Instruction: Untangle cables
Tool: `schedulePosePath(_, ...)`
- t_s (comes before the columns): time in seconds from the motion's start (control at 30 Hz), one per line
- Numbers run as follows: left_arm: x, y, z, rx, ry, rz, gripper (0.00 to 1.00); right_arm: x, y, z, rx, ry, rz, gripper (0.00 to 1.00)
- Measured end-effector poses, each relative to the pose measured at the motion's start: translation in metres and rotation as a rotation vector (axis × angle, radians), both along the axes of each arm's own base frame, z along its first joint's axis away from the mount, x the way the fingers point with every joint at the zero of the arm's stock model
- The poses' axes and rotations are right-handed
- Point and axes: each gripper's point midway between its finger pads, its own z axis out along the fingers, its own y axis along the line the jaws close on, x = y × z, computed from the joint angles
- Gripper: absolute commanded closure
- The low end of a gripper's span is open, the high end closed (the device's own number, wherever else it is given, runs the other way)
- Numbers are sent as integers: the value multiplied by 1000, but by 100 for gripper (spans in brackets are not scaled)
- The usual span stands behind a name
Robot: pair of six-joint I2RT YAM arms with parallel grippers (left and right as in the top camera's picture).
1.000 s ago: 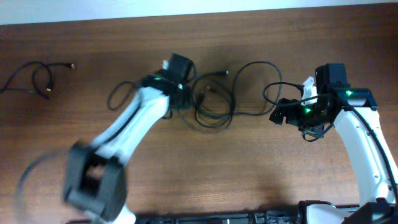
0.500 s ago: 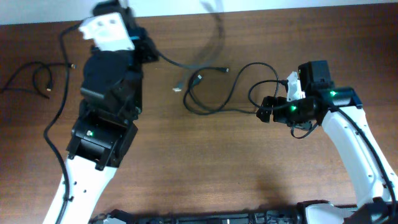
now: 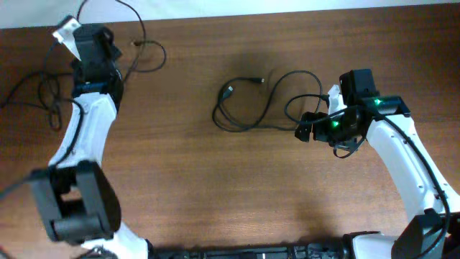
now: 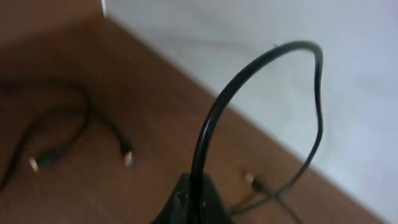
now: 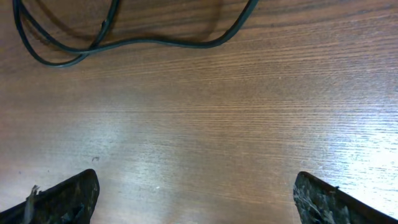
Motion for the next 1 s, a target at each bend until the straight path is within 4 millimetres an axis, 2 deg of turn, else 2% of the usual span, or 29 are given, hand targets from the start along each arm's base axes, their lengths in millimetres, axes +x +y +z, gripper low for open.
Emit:
schedulePosePath(0.03,2,3,-22,-19,37,5,88,0,0,0,0,1,0,1)
schedulePosePath(0.07,4,6,-36,-29,59,10,58,0,0,0,0,-1,0,1)
schedulePosePath(0.1,4,6,-42,-33,70,10,4,0,0,0,0,0,0,1)
schedulePosePath(0.13,5,8,-66,-52,114,16,1,0,0,0,0,0,0,1)
schedulePosePath(0.2,3,7,-83,-64,152,12,1,0,0,0,0,-1,0,1)
schedulePosePath(0.27,-1,2,-80,-81,189,-11,1,1,0,0,0,-4,0,1)
schedulePosePath(0.33,-7,-5,-63,-105,225,-42,1,2,0,0,0,-7,0,1)
schedulePosePath(0.43,-16,-22,18,-143,169,-112,1,2,0,0,1,-10,0,1)
schedulePosePath(0.47,-24,-31,52,-156,125,-140,1,2,0,1,1,-11,0,1)
schedulePosePath(0.5,-29,-43,78,-165,80,-179,1,3,0,1,1,-11,0,1)
schedulePosePath(0.53,-36,-69,99,-193,49,-266,1,3,0,1,1,-11,0,1)
schedulePosePath(0.57,-41,-96,105,-227,52,-354,1,2,0,0,1,-7,0,1)
schedulePosePath(0.6,-46,-131,101,-273,86,-460,1,-3,0,-1,0,13,0,1)
schedulePosePath(0.63,-51,-153,93,-302,125,-523,1,-7,0,-1,-1,32,0,1)
schedulePosePath(0.73,-82,-201,50,-378,335,-627,1,-10,0,-2,-1,43,-6,1)
schedulePosePath(0.8,-97,-224,35,-392,420,-671,1,-6,0,2,2,17,-15,1)
schedulePosePath(0.87,-110,-257,30,-388,461,-744,1,-5,-3,23,10,-62,-37,1)
schedulePosePath(0.93,-131,-303,27,-380,496,-794,1,-14,-14,58,12,-175,-79,1)
schedulePosePath(1.0,-147,-329,21,-383,523,-772,2,-23,-23,72,1,-212,-111,1)
